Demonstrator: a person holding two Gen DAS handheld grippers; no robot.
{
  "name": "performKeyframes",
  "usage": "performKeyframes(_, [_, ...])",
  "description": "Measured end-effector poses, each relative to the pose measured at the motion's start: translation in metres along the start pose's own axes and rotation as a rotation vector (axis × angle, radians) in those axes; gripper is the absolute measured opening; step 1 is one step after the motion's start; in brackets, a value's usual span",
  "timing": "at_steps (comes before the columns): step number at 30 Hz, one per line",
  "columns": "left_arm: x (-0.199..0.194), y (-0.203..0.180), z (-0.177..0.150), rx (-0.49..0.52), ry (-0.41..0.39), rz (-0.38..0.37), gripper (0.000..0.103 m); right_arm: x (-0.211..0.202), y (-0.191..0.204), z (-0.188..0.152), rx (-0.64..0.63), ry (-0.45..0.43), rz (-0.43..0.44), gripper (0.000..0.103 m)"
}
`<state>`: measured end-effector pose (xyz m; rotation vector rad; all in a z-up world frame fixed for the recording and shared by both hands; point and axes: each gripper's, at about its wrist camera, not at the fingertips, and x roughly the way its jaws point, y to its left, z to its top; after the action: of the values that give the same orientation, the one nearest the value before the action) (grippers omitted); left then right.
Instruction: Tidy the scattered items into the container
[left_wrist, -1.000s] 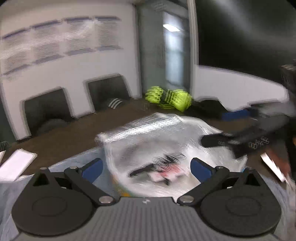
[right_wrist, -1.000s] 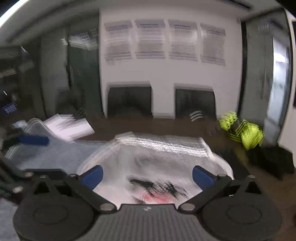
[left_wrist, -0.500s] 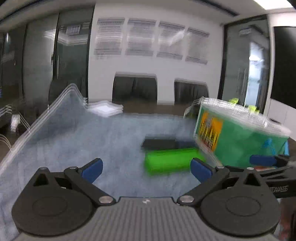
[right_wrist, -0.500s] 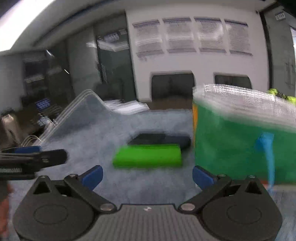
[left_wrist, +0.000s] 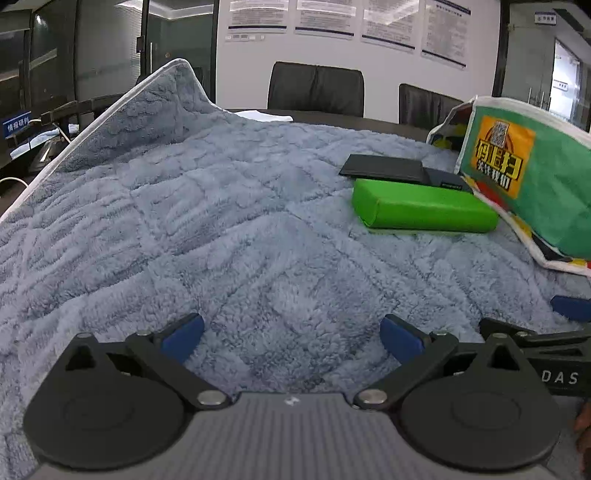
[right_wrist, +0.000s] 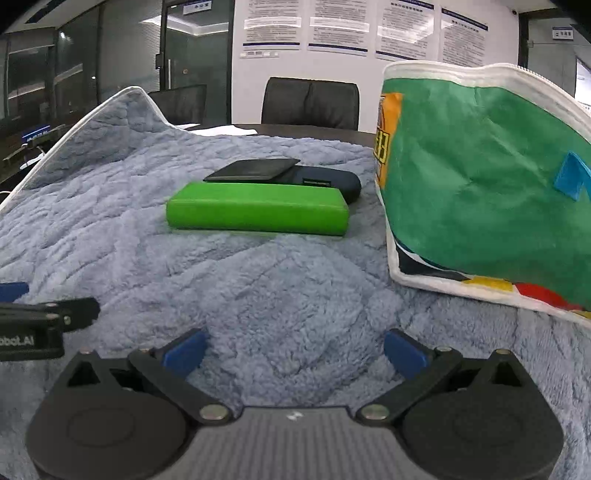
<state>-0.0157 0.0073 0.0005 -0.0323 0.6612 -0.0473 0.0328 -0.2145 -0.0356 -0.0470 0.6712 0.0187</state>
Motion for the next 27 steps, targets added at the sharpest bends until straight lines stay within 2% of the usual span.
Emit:
performKeyframes(6, [-0.003, -0.009, -0.005, 0.063, -0.023, -0.040, 0.103, 0.006, 0.010, 0.002, -0.044, -0.011, -0.016, 0.103])
performKeyframes(13, [0.005, -0.014, -0.005, 0.085, 0.023, -0.007, 0.103, 0.011, -0.005, 0.003, 0.043, 0.021, 0.034, 0.103])
performKeyframes(27, [0.007, -0.014, -0.005, 0.087, 0.027, -0.005, 0.103, 0.011, -0.002, 0.003, 0.032, 0.018, 0.022, 0.103])
